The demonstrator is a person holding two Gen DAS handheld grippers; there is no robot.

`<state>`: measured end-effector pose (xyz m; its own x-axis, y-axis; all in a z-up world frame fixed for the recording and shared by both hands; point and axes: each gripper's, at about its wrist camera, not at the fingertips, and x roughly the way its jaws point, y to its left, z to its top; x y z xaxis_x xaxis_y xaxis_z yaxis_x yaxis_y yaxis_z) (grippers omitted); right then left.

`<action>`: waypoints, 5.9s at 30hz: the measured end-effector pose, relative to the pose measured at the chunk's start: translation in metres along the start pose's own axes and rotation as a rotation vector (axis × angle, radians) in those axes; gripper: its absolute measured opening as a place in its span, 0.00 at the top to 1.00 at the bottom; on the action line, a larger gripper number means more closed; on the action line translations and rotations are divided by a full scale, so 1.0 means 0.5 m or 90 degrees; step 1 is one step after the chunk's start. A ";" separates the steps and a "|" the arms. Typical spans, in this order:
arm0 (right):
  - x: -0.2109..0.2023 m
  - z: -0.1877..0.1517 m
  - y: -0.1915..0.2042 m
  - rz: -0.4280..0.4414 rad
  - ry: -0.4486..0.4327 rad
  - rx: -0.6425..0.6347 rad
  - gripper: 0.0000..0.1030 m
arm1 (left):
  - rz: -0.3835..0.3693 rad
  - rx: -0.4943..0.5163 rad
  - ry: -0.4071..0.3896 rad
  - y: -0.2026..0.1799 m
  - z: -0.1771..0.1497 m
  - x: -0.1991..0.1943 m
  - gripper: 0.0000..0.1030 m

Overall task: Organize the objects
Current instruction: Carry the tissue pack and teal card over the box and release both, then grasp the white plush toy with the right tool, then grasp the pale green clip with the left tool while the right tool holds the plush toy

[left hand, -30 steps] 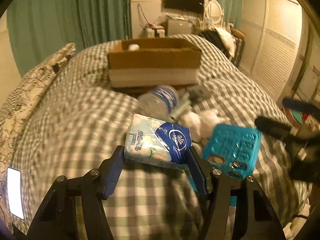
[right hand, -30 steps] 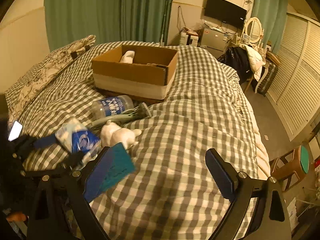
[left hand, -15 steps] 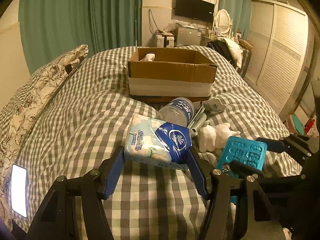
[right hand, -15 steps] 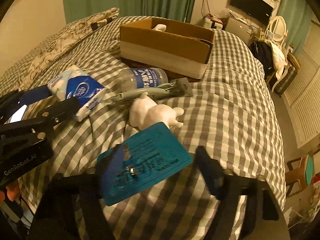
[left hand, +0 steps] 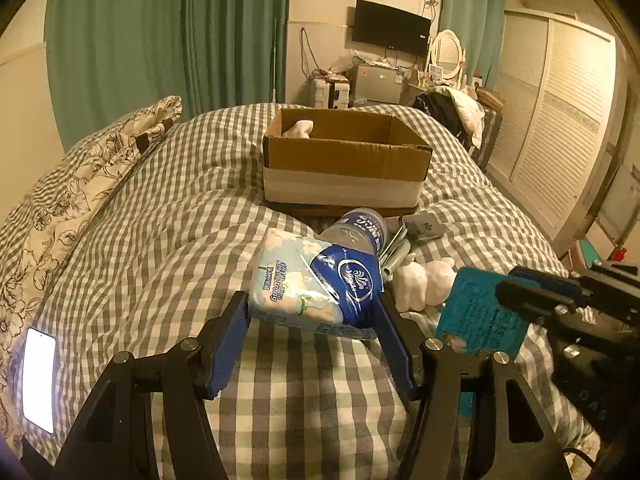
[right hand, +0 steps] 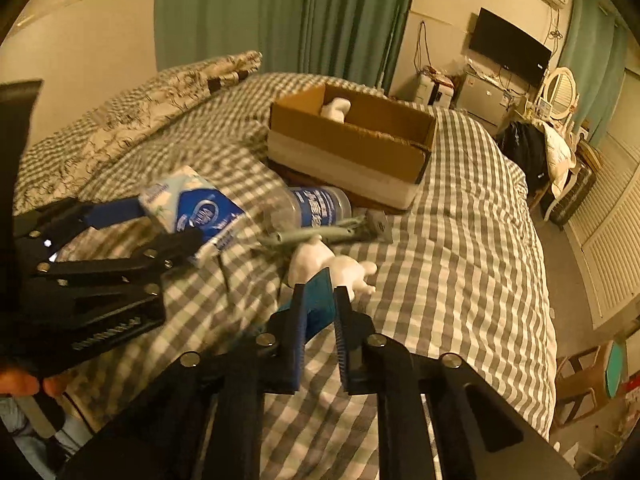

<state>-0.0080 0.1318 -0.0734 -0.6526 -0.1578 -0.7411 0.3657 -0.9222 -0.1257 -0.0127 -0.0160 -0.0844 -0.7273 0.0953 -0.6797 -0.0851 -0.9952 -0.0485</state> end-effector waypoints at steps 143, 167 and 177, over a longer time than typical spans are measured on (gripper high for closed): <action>0.231 0.048 -0.034 0.023 0.098 -0.018 0.22 | 0.072 -0.018 0.046 0.049 0.047 0.122 0.00; 0.099 0.059 -0.183 -0.051 0.005 0.060 0.22 | -0.051 0.085 0.121 -0.137 0.032 0.203 0.00; 0.106 0.042 -0.219 -0.046 0.012 0.086 0.22 | -0.098 0.087 0.186 -0.158 0.019 0.285 0.13</action>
<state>-0.0965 0.2169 -0.0848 -0.6610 -0.0831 -0.7458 0.2249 -0.9701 -0.0913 -0.1159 0.0763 -0.1703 -0.4751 0.2136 -0.8536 -0.2828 -0.9557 -0.0817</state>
